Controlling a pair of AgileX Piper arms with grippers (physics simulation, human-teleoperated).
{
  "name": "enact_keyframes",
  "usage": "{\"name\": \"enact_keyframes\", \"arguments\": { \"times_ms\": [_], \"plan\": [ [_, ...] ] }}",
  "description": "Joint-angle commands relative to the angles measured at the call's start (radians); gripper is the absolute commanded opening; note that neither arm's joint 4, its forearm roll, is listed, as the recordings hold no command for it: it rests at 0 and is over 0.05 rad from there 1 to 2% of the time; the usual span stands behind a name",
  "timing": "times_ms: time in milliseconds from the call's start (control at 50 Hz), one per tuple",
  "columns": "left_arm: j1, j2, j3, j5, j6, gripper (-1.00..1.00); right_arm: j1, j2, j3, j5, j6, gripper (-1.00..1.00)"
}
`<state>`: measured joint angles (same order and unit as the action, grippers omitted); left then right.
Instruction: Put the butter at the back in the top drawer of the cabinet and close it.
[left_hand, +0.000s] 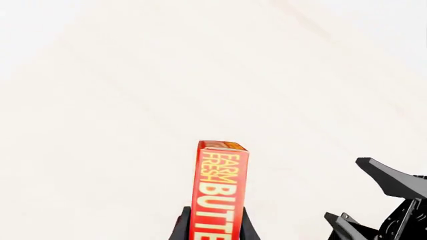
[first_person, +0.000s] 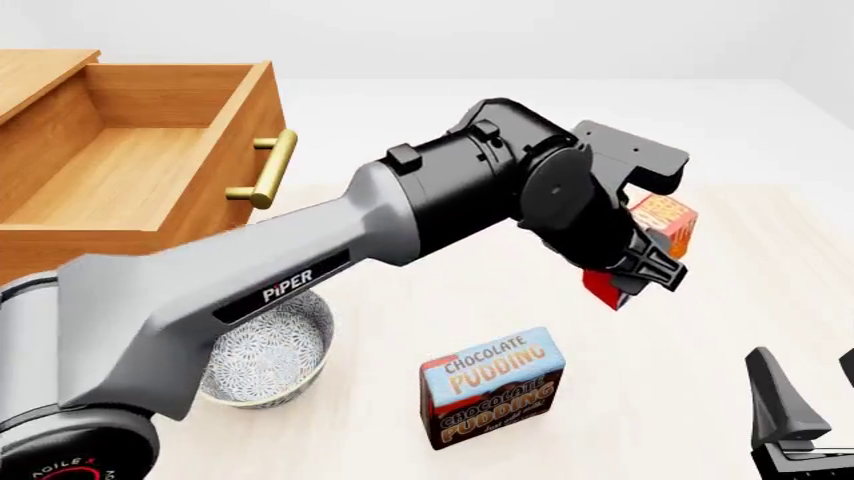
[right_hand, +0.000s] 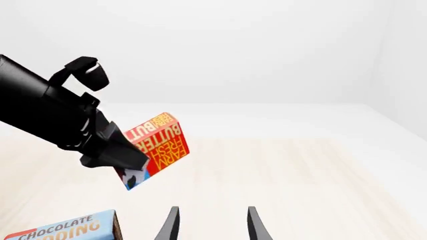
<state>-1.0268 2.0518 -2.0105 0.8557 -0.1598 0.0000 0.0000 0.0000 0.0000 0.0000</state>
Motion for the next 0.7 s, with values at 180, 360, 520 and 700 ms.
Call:
{"name": "enact_keyframes", "arguments": {
  "times_ms": [180,360,520,700],
  "plan": [
    [0.049,-0.151,0.087,-0.021,0.033,-1.0,0.0,0.0,0.0,0.0,0.0,1.0],
    [0.083,-0.21,0.147,-0.037,0.036,-1.0,0.0,0.0,0.0,0.0,0.0,1.0],
    [0.109,-0.245,0.164,-0.034,0.042,-1.0,0.0,0.0,0.0,0.0,0.0,1.0],
    [0.122,-0.295,0.194,-0.032,0.026,-1.0,0.0,0.0,0.0,0.0,0.0,1.0]
  ]
}}
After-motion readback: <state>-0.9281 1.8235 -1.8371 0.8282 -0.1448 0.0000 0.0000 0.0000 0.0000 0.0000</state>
